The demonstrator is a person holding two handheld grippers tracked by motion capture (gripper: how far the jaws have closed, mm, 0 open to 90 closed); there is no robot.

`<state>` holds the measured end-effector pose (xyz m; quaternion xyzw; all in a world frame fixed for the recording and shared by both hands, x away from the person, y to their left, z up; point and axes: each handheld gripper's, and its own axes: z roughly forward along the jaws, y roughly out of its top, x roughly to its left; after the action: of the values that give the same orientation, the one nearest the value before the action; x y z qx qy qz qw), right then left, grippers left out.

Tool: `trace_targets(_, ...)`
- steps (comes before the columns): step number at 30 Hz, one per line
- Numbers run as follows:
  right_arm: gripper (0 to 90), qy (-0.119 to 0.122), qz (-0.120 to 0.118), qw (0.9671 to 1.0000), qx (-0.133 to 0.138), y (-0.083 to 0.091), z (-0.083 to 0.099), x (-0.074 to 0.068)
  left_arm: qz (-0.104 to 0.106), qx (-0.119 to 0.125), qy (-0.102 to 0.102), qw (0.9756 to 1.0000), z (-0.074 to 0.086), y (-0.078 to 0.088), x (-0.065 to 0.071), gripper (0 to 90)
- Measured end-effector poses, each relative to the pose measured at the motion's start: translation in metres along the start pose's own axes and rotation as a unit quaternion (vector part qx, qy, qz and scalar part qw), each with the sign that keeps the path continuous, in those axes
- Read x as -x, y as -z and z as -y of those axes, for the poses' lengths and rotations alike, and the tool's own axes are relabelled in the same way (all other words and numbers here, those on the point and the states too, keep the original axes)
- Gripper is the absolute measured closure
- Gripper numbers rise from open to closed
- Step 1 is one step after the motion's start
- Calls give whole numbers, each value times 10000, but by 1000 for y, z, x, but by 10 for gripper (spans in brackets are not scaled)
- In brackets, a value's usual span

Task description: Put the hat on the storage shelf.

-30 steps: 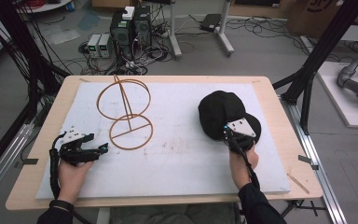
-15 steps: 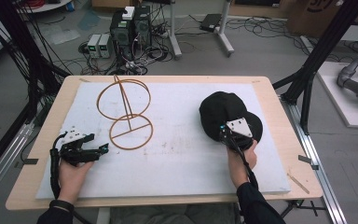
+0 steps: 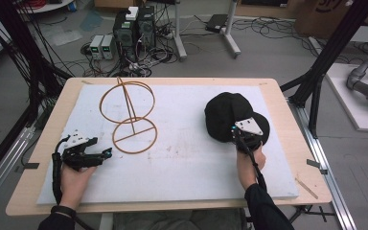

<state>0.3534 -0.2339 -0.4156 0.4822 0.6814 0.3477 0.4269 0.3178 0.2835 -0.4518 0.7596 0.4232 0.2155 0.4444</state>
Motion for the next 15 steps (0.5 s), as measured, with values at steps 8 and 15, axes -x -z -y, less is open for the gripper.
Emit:
trace_targets(8, 884, -204, -107, 9995, 223, 10, -7, 11, -4, -18, 10, 10000, 0, 0, 0, 237)
trace_targets(15, 889, -313, -246, 9976, 558, 22, -16, 19, -10, -29, -18, 10000, 0, 0, 0, 236)
